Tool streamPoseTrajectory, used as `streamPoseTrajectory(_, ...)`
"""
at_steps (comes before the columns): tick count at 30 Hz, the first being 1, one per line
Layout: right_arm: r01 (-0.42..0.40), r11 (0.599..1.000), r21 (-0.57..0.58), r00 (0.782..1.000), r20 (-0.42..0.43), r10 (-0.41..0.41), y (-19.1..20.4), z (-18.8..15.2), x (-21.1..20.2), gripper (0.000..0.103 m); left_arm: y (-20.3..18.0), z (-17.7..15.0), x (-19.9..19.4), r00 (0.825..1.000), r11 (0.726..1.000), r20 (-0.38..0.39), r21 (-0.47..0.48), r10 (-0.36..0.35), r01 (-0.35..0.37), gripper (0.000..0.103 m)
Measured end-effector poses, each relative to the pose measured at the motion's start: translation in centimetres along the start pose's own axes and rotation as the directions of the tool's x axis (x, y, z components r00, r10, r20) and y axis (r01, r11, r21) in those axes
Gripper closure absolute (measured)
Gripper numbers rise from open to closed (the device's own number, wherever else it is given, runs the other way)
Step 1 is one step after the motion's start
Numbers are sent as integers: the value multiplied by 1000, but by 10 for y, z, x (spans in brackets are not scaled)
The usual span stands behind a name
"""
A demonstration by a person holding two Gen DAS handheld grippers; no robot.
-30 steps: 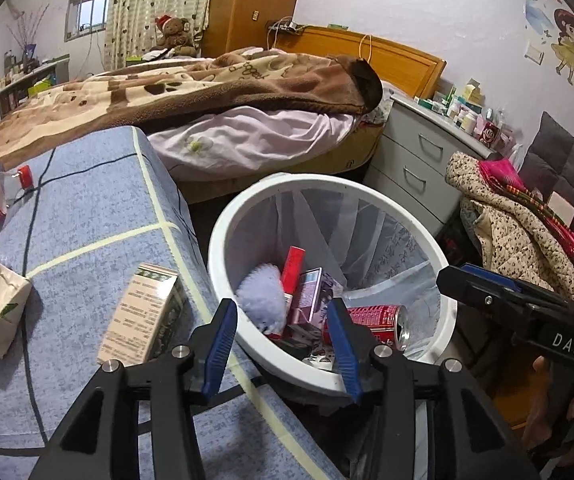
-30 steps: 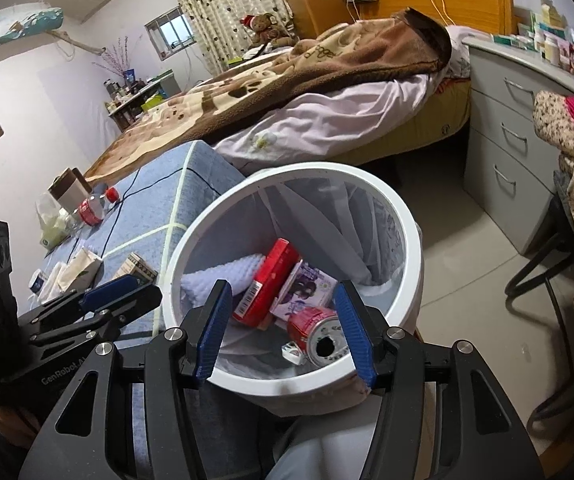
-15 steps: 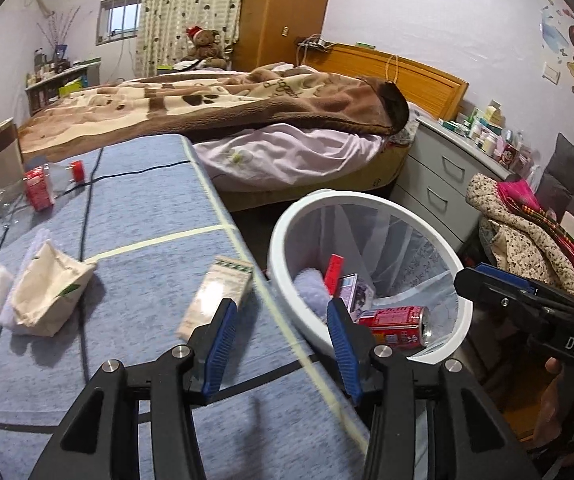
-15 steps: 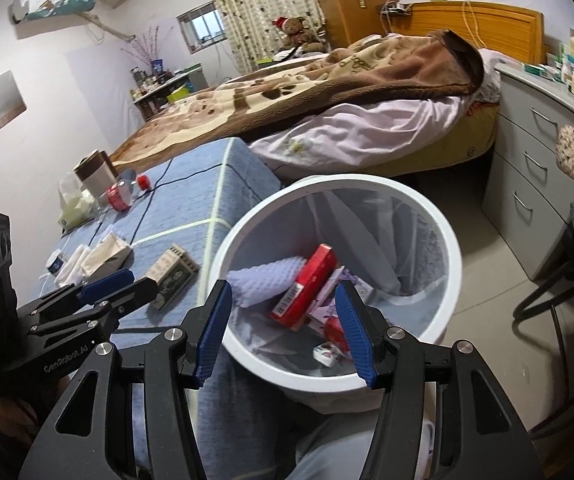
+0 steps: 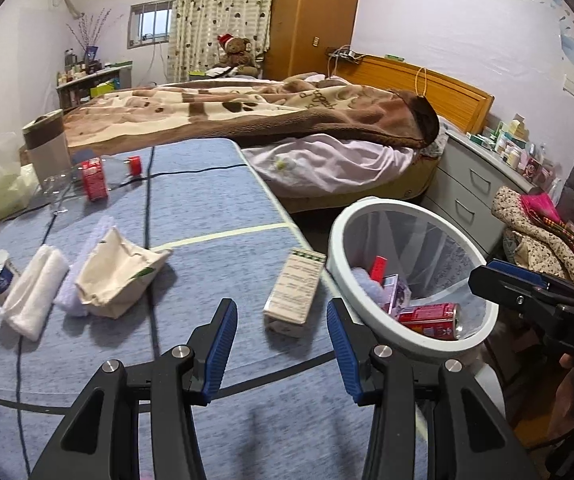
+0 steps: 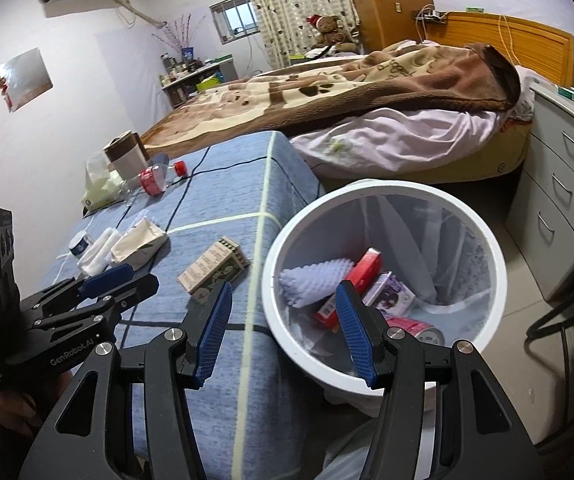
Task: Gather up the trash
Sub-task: 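Return both tools to the bed toward the cloth bag and small box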
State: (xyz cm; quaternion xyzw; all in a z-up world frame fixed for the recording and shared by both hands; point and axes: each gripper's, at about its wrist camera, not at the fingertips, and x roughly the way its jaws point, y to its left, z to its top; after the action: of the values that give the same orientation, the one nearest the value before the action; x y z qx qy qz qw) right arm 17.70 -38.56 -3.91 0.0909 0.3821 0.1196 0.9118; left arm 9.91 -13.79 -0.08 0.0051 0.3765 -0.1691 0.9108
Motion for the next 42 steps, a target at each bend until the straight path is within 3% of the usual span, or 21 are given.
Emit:
streamPoseTrajectory(24, -61, 993, -98, 997, -49, 57, 50, 1, 20, 47, 63, -18, -33, 994, 989, 38, -113, 101, -96, 57)
streamPoseTrajectory(34, -72, 994, -80, 995, -77, 66, 56, 2, 37, 47, 85, -21, -35, 995, 985, 37, -149, 94, -87, 57)
streamPoseTrajectory(42, -86, 995, -60, 992, -102, 79, 61, 5, 55, 43, 106, -20, -34, 990, 977, 36, -170, 136, -128, 57)
